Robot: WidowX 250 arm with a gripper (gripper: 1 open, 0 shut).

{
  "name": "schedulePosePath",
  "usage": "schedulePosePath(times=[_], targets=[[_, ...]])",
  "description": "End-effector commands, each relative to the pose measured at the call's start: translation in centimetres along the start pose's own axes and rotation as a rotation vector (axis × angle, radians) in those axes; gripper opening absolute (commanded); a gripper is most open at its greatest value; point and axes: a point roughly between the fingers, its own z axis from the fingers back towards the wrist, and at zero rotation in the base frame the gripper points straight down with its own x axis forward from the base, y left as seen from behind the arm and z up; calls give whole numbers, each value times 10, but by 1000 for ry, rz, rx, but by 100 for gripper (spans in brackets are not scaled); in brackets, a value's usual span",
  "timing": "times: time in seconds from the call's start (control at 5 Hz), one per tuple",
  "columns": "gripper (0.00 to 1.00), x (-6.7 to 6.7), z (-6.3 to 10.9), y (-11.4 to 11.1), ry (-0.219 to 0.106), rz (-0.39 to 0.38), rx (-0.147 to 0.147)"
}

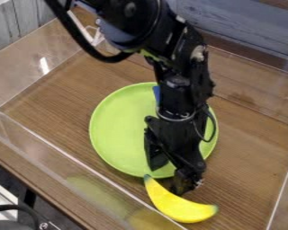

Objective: Remove the banana from inside the green plate and put it on the table

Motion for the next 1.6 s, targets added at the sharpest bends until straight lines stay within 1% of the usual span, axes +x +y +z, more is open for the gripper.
schedulePosePath(times=[0.0,0.2,0.4,0.6,0.8,1.4], targets=[[100,10,24,5,-75,12,21],[100,13,45,9,-109,32,34],[100,13,78,12,-154,52,60],[100,15,94,20,-179,73,70],[100,18,81,19,-171,61,75],[100,24,62,22,-152,60,76]])
